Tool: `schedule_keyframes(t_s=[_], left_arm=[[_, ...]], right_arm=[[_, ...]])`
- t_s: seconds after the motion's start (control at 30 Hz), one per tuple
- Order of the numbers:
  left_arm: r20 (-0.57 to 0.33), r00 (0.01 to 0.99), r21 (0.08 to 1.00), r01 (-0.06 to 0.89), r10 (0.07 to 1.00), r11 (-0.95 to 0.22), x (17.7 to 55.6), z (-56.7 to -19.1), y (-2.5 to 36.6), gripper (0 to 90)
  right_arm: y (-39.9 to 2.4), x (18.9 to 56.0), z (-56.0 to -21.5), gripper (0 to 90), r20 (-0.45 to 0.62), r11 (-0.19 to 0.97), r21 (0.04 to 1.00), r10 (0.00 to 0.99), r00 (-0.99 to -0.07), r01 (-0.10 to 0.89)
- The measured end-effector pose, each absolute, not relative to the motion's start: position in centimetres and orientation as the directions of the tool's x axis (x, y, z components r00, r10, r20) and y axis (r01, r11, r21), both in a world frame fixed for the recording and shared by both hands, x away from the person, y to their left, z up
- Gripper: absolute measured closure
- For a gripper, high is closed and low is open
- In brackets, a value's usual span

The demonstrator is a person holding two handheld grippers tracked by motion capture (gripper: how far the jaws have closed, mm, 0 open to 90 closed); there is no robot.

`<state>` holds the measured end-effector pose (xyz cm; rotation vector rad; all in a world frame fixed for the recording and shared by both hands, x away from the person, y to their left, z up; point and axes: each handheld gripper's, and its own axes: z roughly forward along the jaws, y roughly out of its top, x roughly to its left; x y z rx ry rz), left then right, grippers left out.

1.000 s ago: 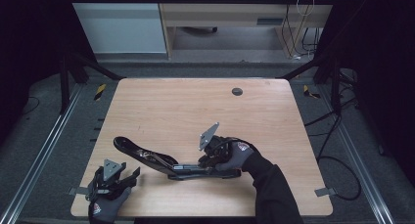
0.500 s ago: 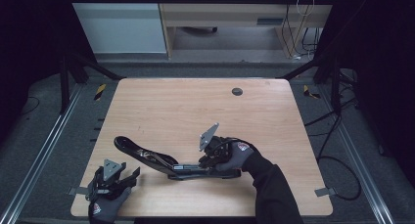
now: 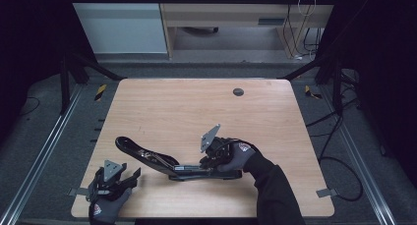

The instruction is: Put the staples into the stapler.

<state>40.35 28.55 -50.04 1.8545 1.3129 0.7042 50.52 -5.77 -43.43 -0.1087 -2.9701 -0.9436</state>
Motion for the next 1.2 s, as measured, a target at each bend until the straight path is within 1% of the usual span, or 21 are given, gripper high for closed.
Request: schedule_keyframes(t_s=[0.43,1.2], left_arm=[[0.017,0.324,0.820,0.537,0.946,-0.198,40.35,-50.04,28.55,40.9],[0.020,0.325,0.819,0.537,0.946,-0.202,40.32,-50.00,28.56,40.9]], right_arm=[[-5.79,50.54,-43.39,78.5,0.044,0.819,0.570,0.039,-0.998,0.058],[-5.85,50.56,-43.67,78.5,0.046,0.818,0.572,0.048,-0.998,0.066]])
